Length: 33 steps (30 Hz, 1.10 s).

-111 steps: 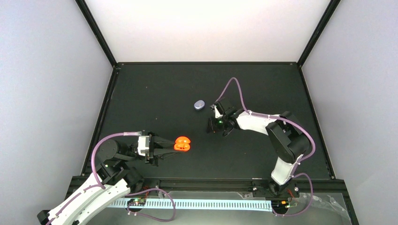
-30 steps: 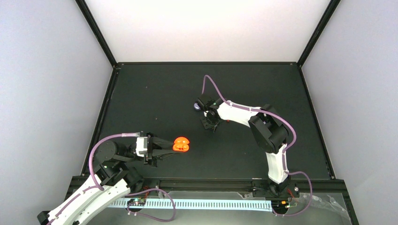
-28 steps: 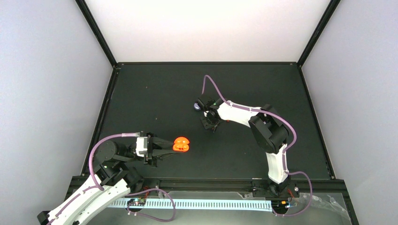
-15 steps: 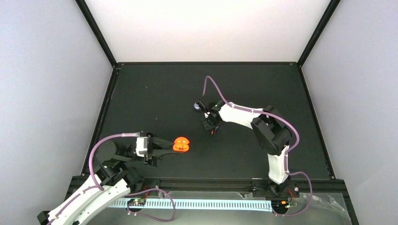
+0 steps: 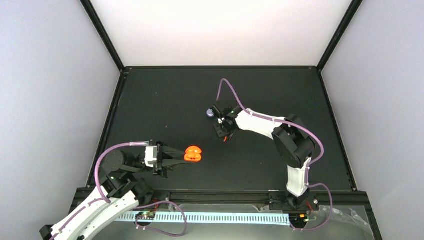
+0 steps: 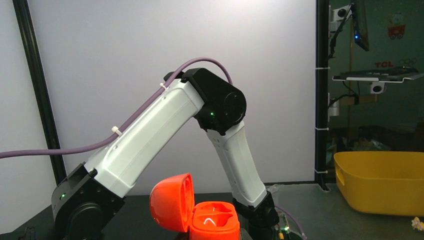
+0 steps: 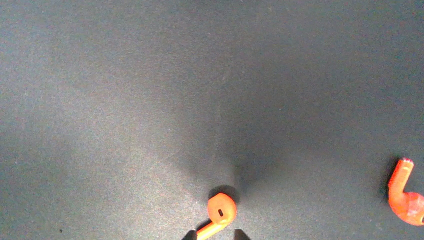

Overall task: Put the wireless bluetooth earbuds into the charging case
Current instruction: Pick up the earbud from the center of the board.

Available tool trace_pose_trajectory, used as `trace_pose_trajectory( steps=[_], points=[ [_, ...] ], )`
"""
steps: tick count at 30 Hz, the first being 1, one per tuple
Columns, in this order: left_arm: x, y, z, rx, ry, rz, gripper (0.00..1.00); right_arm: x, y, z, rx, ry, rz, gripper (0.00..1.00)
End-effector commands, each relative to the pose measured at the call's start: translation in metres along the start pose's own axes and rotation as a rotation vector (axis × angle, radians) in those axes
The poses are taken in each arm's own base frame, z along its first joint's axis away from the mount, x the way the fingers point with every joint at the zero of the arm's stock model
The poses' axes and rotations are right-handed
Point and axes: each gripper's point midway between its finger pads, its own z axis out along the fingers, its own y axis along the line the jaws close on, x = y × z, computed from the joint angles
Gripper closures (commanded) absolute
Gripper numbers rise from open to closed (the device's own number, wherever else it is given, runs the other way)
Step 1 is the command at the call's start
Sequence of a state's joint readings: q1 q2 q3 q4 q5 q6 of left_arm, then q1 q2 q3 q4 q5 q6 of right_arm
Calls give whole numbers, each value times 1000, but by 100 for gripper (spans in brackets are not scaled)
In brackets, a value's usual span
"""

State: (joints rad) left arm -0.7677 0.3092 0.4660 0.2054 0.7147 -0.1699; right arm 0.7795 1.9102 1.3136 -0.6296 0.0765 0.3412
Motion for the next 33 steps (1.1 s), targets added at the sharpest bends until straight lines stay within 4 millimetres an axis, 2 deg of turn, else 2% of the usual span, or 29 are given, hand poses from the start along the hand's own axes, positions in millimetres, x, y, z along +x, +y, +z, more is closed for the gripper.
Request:
trace_pose_trajectory(
  steps=[1, 5, 19, 33],
  points=[
    [0, -1, 0, 4, 2, 10, 98, -4, 4, -5, -7, -18, 9, 77],
    [-1, -1, 0, 3, 1, 11, 98, -7, 1, -2, 15, -15, 31, 70],
    [-3, -2, -2, 2, -5, 16, 98, 1, 5, 20, 10, 51, 21, 66],
    [-2, -2, -1, 2, -3, 14, 99, 3, 39, 11, -159, 54, -141, 67]
  ],
)
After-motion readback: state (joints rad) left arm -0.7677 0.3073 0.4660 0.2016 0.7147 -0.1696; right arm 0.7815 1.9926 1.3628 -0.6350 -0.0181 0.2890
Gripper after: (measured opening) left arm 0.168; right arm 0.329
